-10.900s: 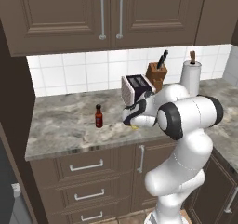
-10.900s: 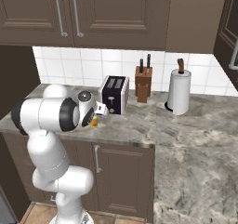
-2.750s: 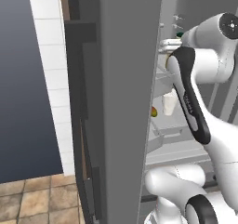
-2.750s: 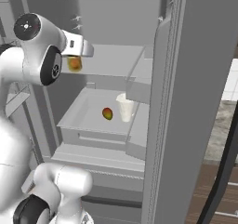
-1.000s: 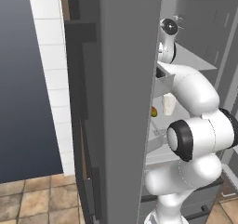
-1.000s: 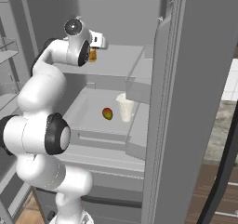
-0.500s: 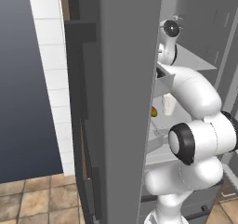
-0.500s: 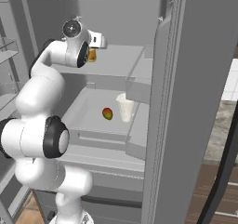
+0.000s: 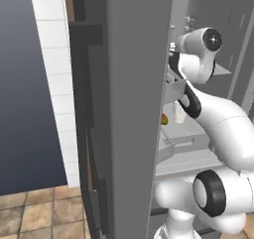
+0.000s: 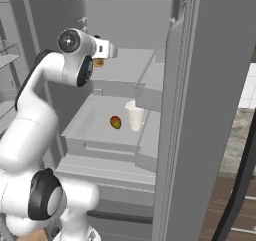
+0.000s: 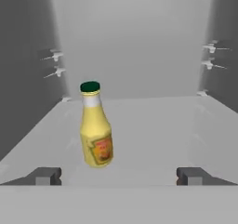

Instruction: Place the mustard and condiment bottle from the counter to the top shelf of the fridge. If the existing items in the fridge are on the top shelf, move them to other shelves.

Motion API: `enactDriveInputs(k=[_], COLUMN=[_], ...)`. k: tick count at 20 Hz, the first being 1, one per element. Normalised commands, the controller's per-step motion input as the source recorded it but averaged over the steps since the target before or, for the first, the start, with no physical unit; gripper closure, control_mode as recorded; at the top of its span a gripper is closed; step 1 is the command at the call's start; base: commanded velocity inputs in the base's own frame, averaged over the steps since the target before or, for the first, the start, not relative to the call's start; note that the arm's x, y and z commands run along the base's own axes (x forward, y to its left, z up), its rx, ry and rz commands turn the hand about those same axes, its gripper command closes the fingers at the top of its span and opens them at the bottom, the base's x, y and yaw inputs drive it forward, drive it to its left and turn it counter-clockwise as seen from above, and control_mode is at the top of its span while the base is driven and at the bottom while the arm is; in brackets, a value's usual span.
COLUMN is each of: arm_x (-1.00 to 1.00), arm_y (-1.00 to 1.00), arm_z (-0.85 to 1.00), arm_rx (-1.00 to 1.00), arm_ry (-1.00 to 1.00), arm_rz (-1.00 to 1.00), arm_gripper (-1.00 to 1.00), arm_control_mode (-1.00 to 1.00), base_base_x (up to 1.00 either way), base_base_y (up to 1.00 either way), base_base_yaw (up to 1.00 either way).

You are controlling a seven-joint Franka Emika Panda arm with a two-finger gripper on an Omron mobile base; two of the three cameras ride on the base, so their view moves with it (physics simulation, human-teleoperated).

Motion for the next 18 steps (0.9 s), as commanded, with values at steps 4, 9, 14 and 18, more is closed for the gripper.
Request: enactDriveInputs(k=[4, 9, 14, 18], arm_x=[-1.0, -1.0, -1.0, -1.0], arm_y=[-0.72, -0.62, -0.39, -0.3], arm_z=[0.13, 0.0, 0.0, 0.0], arm_rx=[0.02, 0.0, 0.0, 0.0], arm_ry=[0.05, 0.14, 0.19, 0.17], arm_rz=[-0.09, -0.07, -0.04, -0.02], arm_gripper=[-1.0, -1.0, -1.0, -1.0], arm_control_mode=[-1.0, -1.0, -1.0, -1.0], base_base_x=[0.0, 0.0, 0.0, 0.0], base_base_y=[0.0, 0.0, 0.0, 0.0], base_base_yaw=[0.0, 0.0, 0.0, 0.0])
